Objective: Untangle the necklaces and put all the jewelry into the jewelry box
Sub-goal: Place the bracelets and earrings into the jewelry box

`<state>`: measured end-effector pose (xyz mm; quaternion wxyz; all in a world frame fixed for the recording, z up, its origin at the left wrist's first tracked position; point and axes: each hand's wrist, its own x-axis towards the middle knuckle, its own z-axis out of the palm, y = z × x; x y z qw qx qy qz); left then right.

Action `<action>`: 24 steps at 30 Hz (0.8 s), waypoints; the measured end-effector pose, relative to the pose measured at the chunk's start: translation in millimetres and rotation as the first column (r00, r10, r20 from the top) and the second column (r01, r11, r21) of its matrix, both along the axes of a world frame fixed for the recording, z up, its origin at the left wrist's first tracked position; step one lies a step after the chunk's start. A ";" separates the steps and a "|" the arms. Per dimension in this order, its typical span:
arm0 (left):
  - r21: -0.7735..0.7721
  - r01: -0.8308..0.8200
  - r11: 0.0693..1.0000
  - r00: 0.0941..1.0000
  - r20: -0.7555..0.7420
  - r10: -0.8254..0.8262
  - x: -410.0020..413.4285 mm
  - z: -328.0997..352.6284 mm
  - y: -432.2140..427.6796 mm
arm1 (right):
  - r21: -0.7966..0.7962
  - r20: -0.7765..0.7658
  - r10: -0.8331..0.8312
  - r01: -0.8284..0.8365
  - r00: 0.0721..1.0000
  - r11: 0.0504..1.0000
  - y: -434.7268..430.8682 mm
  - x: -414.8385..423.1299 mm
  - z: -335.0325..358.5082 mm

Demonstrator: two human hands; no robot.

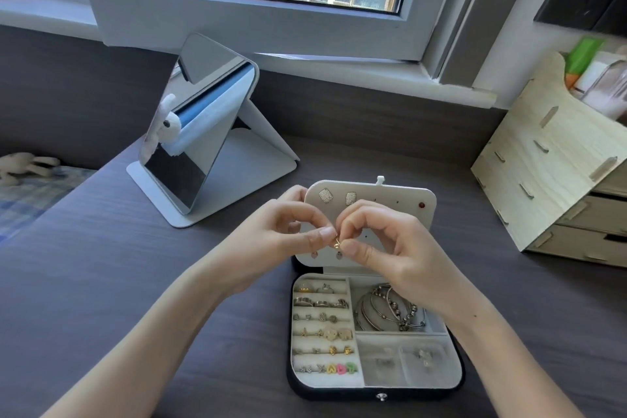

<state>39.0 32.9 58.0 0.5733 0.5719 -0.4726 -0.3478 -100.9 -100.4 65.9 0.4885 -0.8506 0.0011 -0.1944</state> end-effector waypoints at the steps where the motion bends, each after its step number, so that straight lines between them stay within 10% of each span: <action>1: 0.002 0.006 1.000 1.000 0.004 -0.006 0.1 0.9 0.7 | -0.002 0.009 -0.012 0.012 1.000 1.000 1.0 -0.2 -0.1; 17: -0.021 -0.109 0.994 0.992 -0.065 0.108 4.0 2.3 0.7 | 0.038 0.067 -0.009 0.007 0.998 0.999 8.9 -5.5 2.0; 20: -0.017 -0.152 0.988 0.984 -0.100 0.149 0.5 3.8 0.2 | -0.049 0.169 -0.209 0.220 0.963 0.974 4.3 -7.7 4.8; 24: -0.034 -0.211 0.977 0.961 -0.191 0.200 3.2 5.7 1.4 | -0.383 0.340 -0.491 0.595 0.802 0.706 -18.6 -11.6 0.0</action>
